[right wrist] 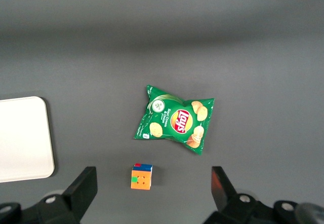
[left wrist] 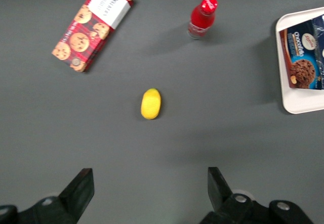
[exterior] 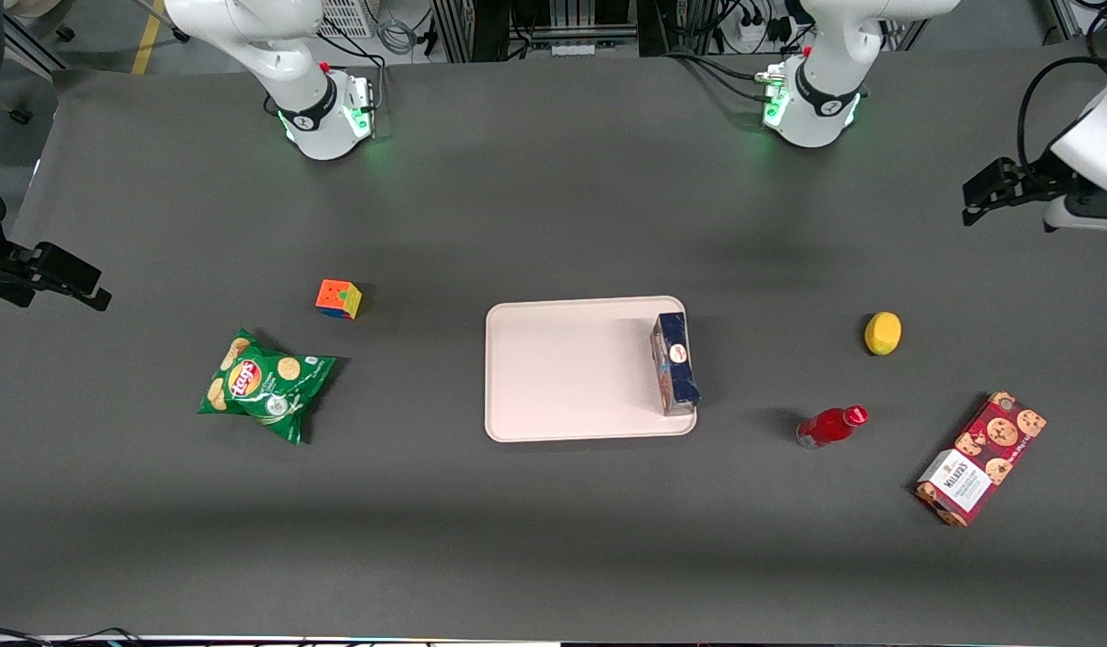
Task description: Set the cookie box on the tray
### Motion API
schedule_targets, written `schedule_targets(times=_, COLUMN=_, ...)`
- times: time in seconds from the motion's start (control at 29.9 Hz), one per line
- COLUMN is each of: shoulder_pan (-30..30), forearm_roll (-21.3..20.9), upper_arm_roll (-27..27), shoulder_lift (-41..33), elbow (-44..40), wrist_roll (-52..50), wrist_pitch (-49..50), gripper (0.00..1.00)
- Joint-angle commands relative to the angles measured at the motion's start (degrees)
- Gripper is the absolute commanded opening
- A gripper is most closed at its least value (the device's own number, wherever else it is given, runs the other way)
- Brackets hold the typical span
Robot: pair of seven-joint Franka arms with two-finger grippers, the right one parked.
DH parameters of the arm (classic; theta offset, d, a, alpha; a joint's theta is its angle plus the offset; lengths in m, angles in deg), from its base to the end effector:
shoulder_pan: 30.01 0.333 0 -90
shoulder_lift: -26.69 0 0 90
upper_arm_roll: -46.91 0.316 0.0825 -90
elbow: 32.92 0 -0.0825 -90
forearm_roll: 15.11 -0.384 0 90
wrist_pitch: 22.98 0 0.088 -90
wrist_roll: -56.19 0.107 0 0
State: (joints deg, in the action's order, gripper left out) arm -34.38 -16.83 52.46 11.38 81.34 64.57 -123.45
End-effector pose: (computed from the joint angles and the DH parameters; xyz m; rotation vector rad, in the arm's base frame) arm 0.4792 0.0171 0.5760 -3.1282 0.2097 -0.0392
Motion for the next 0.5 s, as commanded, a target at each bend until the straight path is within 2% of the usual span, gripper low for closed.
schedule_targets(times=0.0, shoulder_pan=-0.37, forearm_roll=0.75, upper_arm_roll=-0.10, shoulder_lift=-1.83, elbow=0.26, wrist_roll=0.50, wrist_pitch=0.45, gripper=1.00)
schedule_targets(times=0.47, shoulder_pan=-0.98, forearm_roll=0.75, upper_arm_roll=-0.10, shoulder_lift=-0.51, elbow=-2.99, wrist_roll=0.67, wrist_pitch=2.20, gripper=1.00)
